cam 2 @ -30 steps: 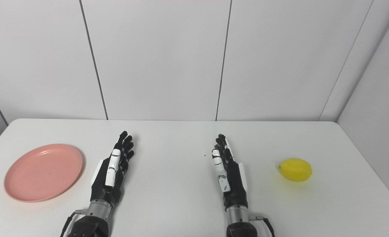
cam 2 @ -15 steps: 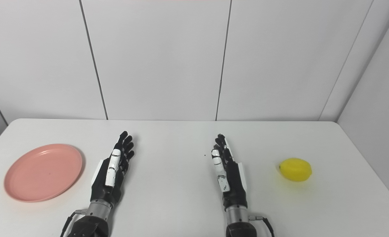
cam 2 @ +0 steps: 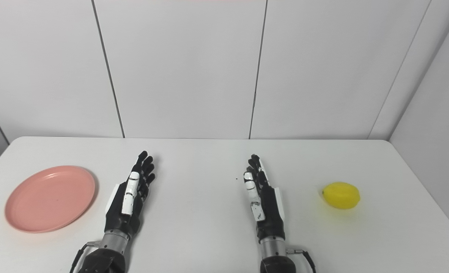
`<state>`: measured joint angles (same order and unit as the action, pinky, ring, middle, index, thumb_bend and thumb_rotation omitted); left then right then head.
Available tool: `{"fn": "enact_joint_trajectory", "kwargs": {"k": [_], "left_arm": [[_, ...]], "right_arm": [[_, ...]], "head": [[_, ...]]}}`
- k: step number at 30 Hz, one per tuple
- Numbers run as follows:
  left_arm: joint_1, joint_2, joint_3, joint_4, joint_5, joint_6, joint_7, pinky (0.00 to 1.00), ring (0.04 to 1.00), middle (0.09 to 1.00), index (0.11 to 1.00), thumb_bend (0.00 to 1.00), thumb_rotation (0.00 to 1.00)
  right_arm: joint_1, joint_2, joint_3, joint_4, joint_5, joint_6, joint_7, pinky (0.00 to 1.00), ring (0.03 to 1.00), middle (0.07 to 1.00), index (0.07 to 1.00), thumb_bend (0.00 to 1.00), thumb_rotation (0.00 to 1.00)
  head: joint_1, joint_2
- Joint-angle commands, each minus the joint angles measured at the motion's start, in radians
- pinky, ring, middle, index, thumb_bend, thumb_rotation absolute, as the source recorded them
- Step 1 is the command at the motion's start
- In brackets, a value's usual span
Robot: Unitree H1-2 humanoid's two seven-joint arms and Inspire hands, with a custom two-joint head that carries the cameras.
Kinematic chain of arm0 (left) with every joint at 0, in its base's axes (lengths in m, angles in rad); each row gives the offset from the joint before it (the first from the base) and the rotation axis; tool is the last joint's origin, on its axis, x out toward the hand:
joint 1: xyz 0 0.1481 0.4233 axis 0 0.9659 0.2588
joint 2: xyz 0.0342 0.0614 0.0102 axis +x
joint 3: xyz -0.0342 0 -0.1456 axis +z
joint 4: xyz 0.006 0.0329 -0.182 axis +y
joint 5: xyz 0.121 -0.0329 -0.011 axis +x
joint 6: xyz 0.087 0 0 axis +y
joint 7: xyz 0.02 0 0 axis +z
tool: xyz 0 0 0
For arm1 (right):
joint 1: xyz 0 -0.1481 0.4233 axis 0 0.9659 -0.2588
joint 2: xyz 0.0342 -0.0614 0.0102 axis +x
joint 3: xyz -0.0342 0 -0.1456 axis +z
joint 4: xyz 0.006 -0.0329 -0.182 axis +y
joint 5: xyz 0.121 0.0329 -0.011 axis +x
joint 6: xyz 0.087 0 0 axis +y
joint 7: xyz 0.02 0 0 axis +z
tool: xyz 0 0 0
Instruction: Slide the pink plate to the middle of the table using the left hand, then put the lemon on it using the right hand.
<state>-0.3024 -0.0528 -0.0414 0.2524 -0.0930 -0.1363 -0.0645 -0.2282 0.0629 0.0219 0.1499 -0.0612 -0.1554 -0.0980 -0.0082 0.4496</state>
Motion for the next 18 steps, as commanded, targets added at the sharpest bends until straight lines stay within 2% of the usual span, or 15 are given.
{"fn": "enact_joint_trajectory", "kwargs": {"k": [1, 2, 3, 4, 8, 13, 18], "left_arm": [[0.004, -0.02, -0.013, 0.013, 0.029, -0.031, 0.016, 1.0, 0.982, 0.976, 0.97, 0.54, 1.0], [0.006, -0.03, -0.016, 0.019, 0.042, -0.033, 0.028, 1.0, 0.982, 0.976, 0.97, 0.54, 1.0], [0.006, -0.037, -0.017, 0.023, 0.051, -0.034, 0.036, 1.0, 0.981, 0.976, 0.968, 0.54, 1.0], [0.004, -0.044, -0.018, 0.035, 0.06, -0.042, 0.043, 1.0, 0.98, 0.976, 0.968, 0.54, 1.0], [-0.01, -0.064, -0.022, 0.088, 0.08, -0.084, 0.06, 1.0, 0.996, 0.981, 0.967, 0.52, 1.0], [-0.028, -0.078, -0.028, 0.148, 0.108, -0.137, 0.079, 1.0, 1.0, 0.991, 0.969, 0.48, 1.0], [-0.036, -0.085, -0.031, 0.172, 0.144, -0.145, 0.109, 1.0, 0.998, 0.987, 0.963, 0.5, 1.0]], "right_arm": [[-0.011, -0.012, -0.008, -0.035, 0.004, -0.042, 0.006, 0.91, 0.911, 0.925, 0.935, 0.68, 0.94], [-0.006, -0.019, -0.013, -0.041, 0.013, -0.04, 0.011, 0.91, 0.912, 0.925, 0.933, 0.68, 0.94], [-0.003, -0.023, -0.015, -0.045, 0.02, -0.038, 0.015, 0.93, 0.921, 0.929, 0.937, 0.67, 0.93], [0.002, -0.029, -0.018, -0.051, 0.03, -0.036, 0.022, 0.95, 0.925, 0.932, 0.939, 0.66, 0.93], [0.017, -0.046, -0.028, -0.072, 0.074, -0.029, 0.045, 0.98, 0.95, 0.947, 0.956, 0.57, 0.95], [0.021, -0.061, -0.036, -0.084, 0.105, -0.03, 0.066, 1.0, 0.974, 0.95, 0.961, 0.48, 0.99], [0.023, -0.074, -0.035, -0.091, 0.11, -0.027, 0.071, 1.0, 0.984, 0.956, 0.974, 0.46, 1.0]], "head": [[0.008, -0.002], [0.058, -0.017], [0.058, -0.017], [0.098, -0.03], [0.177, -0.056], [0.217, -0.073], [0.227, -0.082]]}}
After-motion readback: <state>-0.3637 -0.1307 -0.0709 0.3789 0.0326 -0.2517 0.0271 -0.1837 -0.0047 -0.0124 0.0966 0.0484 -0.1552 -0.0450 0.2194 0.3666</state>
